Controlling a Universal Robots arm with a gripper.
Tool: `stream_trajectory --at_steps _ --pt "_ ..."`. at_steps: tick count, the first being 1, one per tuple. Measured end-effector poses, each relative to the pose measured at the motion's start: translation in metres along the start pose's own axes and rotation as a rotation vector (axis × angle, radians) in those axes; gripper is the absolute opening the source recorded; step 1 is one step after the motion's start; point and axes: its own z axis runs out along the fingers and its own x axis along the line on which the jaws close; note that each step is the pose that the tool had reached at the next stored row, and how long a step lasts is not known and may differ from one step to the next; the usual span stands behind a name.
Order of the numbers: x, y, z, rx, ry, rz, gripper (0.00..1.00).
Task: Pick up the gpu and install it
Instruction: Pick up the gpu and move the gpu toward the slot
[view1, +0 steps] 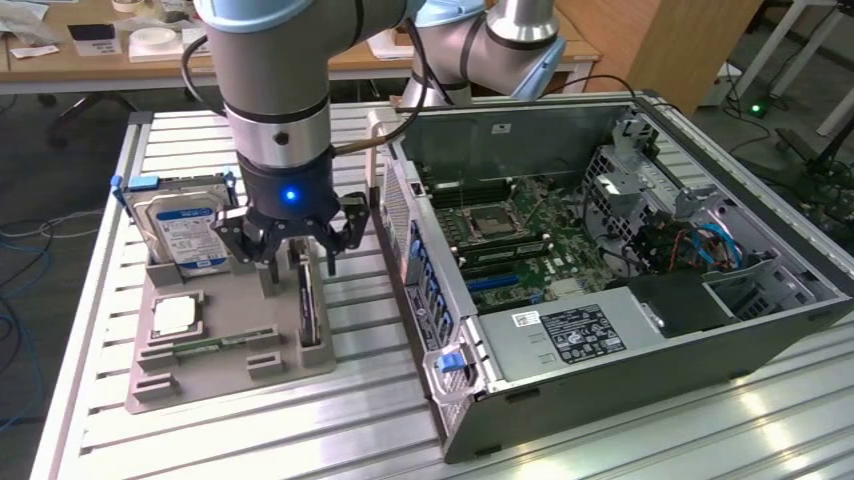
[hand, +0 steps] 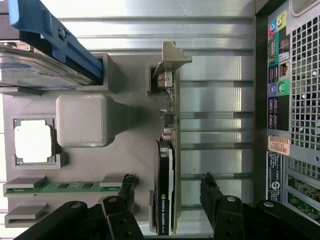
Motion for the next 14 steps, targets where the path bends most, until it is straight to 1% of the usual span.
stream_trajectory --at_steps 1,2,14 --pt "0.0 0.0 0.0001 0.0029 -0.0001 0.0 0.65" --pt "0.0 -0.0001 0.0001 0.0037 0.0 0.0 0.65" --pt "0.0 -0.0002 0.0044 0.0038 -0.0001 0.0 0.65"
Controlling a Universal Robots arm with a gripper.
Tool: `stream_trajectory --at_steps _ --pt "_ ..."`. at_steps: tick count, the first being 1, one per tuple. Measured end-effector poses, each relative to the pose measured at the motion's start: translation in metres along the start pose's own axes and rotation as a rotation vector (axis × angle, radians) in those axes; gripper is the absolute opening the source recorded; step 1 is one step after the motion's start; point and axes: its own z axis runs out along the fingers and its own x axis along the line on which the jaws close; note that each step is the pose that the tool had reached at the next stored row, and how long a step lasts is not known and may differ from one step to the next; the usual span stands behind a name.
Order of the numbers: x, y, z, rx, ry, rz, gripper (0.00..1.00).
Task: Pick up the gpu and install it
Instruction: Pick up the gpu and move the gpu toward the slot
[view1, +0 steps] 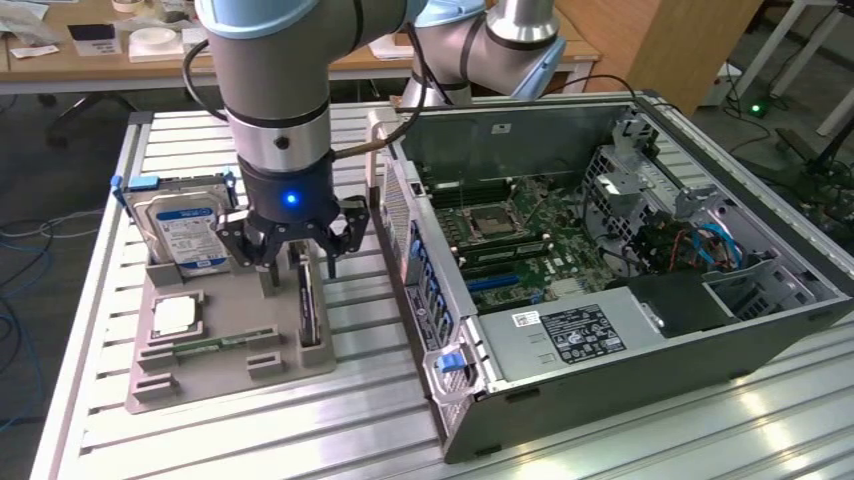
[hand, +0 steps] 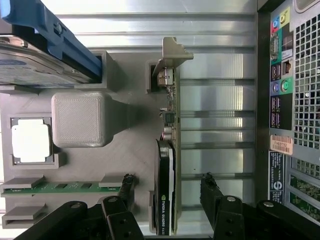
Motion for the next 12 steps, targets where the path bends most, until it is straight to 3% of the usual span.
stream_trajectory --at_steps 12 --pt "0.0 -0.0002 0.005 0.0001 0.0001 0.0 0.65"
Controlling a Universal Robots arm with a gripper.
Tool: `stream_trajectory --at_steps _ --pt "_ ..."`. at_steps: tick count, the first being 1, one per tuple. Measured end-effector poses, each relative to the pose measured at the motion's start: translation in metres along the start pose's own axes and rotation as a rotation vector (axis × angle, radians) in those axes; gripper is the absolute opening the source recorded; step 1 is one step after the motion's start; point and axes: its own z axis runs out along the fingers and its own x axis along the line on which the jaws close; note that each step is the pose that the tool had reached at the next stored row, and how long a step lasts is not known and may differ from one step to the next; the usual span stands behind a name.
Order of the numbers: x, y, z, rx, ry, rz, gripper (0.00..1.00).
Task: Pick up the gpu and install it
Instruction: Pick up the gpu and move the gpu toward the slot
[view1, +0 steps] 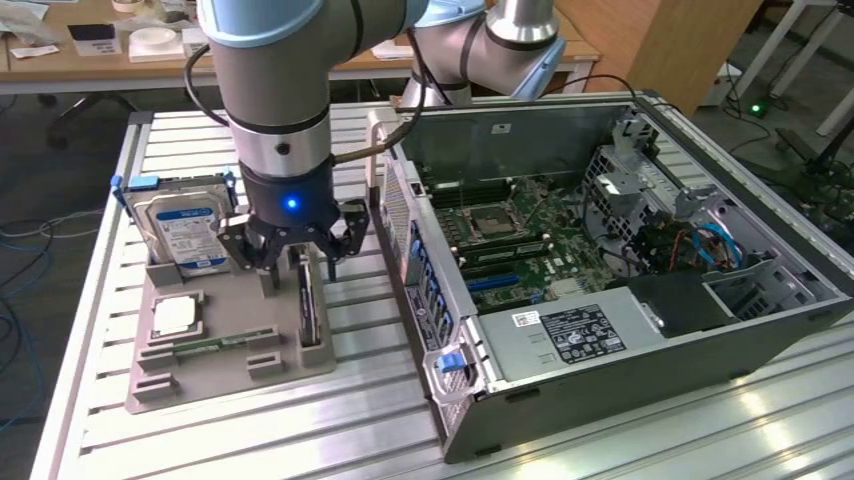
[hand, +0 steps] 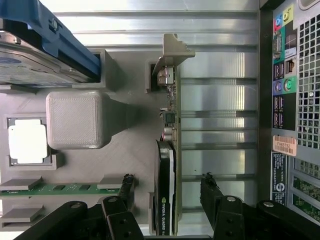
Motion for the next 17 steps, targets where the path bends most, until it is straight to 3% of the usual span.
stream_trajectory --at_steps 17 --pt "0.0 -0.0002 0.0059 -0.0001 -0.0002 0.0 0.65"
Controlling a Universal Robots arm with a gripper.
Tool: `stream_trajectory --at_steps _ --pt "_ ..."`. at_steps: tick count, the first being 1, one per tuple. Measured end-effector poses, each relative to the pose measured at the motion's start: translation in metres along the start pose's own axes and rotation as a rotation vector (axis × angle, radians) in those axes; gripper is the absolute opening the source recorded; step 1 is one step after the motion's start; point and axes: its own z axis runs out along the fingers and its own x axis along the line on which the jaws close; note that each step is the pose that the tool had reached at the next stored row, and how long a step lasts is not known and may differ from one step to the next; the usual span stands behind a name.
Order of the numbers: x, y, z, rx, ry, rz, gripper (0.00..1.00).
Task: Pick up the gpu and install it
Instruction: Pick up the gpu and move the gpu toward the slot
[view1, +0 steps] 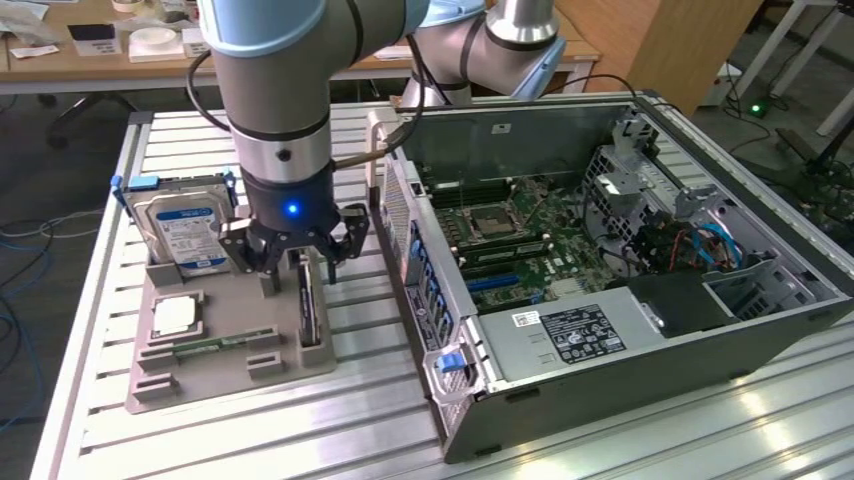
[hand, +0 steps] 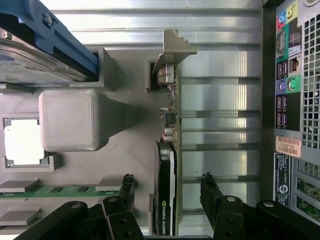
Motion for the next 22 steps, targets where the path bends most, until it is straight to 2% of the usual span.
stream_trajectory --at_steps 22 --pt "0.0 -0.0001 0.0113 0.0003 0.0003 0.0 0.65"
